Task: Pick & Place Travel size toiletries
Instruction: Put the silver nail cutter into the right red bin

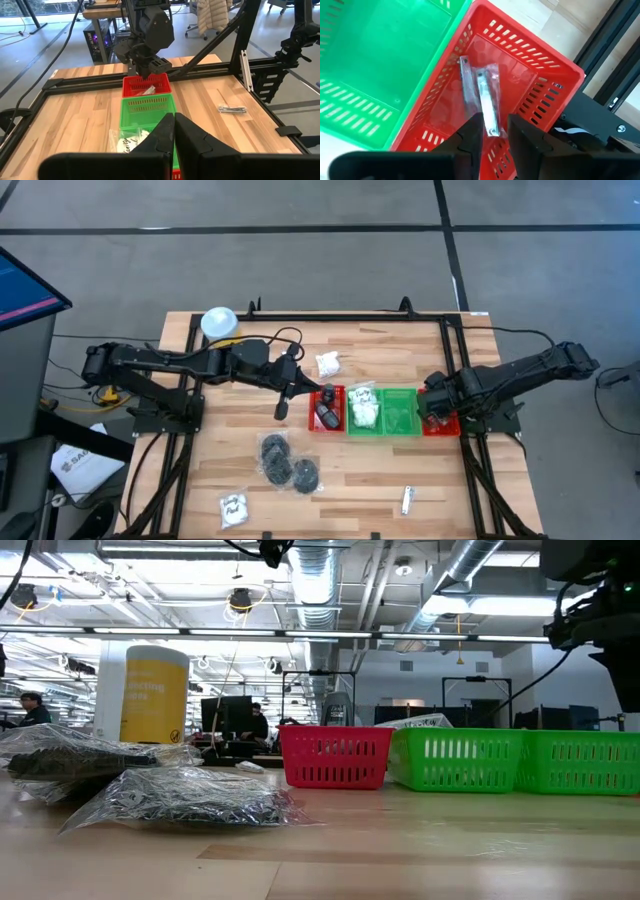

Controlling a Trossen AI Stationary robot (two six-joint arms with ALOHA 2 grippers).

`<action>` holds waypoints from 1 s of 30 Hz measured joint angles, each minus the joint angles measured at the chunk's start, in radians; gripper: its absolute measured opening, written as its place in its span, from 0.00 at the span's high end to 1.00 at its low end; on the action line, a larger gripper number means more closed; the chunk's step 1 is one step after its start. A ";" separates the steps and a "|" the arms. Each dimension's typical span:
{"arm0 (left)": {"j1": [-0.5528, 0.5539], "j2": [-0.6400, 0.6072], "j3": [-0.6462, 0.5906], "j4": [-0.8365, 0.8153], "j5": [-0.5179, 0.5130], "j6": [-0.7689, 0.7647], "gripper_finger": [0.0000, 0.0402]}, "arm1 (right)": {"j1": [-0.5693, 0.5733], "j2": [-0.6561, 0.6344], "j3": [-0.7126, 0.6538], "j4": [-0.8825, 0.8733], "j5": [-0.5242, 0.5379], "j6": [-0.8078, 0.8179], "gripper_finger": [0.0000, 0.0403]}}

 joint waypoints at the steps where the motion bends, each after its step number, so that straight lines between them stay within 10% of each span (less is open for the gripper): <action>1: 0.000 0.000 0.000 0.000 0.000 0.000 0.99 | 0.000 0.000 0.000 0.000 0.000 -0.008 0.80; 16: 0.000 0.000 0.000 0.000 0.000 0.000 0.99 | 0.047 0.000 0.028 0.219 -0.105 -0.204 0.81; 30: 0.000 0.000 0.000 0.000 0.000 0.000 0.99 | 0.339 0.050 0.028 0.479 -0.139 -0.400 0.81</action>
